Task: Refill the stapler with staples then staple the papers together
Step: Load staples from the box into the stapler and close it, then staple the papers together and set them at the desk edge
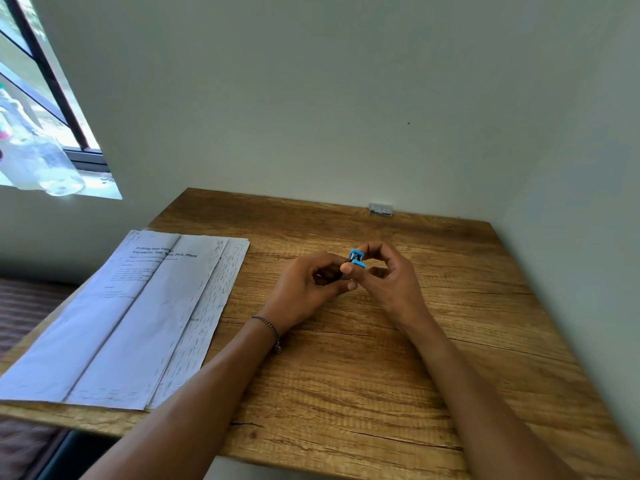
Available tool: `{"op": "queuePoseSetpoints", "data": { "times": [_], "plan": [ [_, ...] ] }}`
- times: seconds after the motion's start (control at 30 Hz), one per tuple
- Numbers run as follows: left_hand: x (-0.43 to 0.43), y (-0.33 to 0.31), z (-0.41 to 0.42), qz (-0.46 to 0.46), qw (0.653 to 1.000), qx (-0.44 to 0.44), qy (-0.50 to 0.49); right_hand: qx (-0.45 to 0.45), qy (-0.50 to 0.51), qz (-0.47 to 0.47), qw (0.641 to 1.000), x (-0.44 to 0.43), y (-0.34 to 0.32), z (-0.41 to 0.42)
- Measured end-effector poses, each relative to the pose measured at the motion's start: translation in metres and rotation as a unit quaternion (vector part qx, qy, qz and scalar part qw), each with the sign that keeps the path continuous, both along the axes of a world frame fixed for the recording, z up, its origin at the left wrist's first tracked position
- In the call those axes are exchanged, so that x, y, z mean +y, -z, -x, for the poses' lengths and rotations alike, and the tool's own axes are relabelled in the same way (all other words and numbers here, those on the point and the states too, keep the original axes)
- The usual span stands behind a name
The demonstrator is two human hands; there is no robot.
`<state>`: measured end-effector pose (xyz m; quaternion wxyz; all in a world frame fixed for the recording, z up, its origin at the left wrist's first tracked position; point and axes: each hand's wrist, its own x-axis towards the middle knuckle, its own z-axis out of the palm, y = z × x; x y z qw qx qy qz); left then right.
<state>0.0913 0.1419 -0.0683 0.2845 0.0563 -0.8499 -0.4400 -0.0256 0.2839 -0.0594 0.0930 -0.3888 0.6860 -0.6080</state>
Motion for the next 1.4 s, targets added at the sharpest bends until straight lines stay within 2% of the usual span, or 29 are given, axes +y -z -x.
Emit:
{"op": "queuePoseSetpoints", "data": {
  "times": [0.1, 0.23, 0.43, 0.6, 0.8, 0.87, 0.97, 1.07, 1.17, 1.23, 1.4],
  "plan": [
    [0.001, -0.003, -0.003, -0.034, 0.999, -0.001, 0.012, -0.015, -0.005, 0.000, 1.000, 0.000, -0.001, -0.002],
    [-0.002, -0.005, -0.007, -0.081, 0.996, 0.011, 0.023, -0.015, -0.065, -0.058, 0.996, -0.004, -0.001, -0.005],
    [-0.004, -0.002, -0.002, -0.099, 0.995, 0.019, 0.002, -0.023, -0.020, -0.029, 0.999, -0.005, 0.003, -0.004],
    [-0.012, -0.007, -0.008, -0.112, 0.988, 0.057, -0.095, -0.093, -0.018, 0.030, 0.995, -0.001, 0.006, 0.004],
    [-0.046, -0.024, -0.028, -0.107, 0.949, 0.091, -0.282, -0.014, -0.018, -0.023, 0.999, -0.001, 0.007, -0.002],
    [-0.073, -0.040, -0.041, -0.073, 0.940, 0.060, -0.329, -0.001, -0.014, -0.035, 0.999, -0.003, 0.010, -0.001],
    [-0.118, -0.058, -0.065, -0.006, 0.911, -0.067, -0.407, 0.015, -0.010, -0.049, 0.999, -0.004, 0.012, -0.002],
    [-0.157, -0.053, -0.096, 0.023, 0.852, -0.230, -0.469, 0.050, -0.008, -0.065, 0.997, -0.007, 0.014, -0.002],
    [-0.176, -0.038, -0.122, 0.058, 0.788, -0.377, -0.482, 0.059, -0.017, -0.070, 0.996, -0.008, 0.017, -0.001],
    [-0.180, -0.031, -0.130, 0.049, 0.779, -0.393, -0.486, 0.075, -0.021, -0.076, 0.994, -0.007, 0.017, -0.001],
    [-0.177, -0.028, -0.133, 0.057, 0.786, -0.345, -0.510, 0.091, -0.029, -0.079, 0.992, -0.007, 0.015, -0.002]
  ]
}}
